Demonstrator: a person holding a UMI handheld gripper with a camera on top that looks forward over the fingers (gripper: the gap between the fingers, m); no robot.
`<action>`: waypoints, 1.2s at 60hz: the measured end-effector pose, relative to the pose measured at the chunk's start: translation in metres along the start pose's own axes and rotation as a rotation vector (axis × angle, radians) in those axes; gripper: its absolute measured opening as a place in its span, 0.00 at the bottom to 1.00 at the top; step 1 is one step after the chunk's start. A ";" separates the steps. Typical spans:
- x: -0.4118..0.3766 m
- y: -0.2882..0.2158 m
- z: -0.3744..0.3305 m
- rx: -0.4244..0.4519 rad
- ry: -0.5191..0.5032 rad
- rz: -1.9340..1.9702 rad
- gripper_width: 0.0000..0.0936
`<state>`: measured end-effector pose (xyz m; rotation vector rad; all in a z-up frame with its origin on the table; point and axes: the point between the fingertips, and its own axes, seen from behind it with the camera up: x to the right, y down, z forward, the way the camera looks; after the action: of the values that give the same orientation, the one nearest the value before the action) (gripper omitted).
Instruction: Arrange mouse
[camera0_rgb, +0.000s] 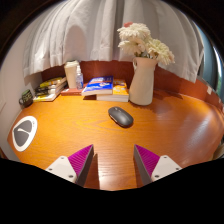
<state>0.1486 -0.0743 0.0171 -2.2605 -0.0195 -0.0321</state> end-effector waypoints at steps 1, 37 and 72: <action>0.004 -0.003 0.008 -0.004 0.004 -0.001 0.86; 0.052 -0.086 0.157 -0.060 0.005 0.059 0.87; 0.045 -0.089 0.162 -0.127 0.019 0.073 0.34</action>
<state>0.1939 0.1079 -0.0162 -2.3858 0.0771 -0.0158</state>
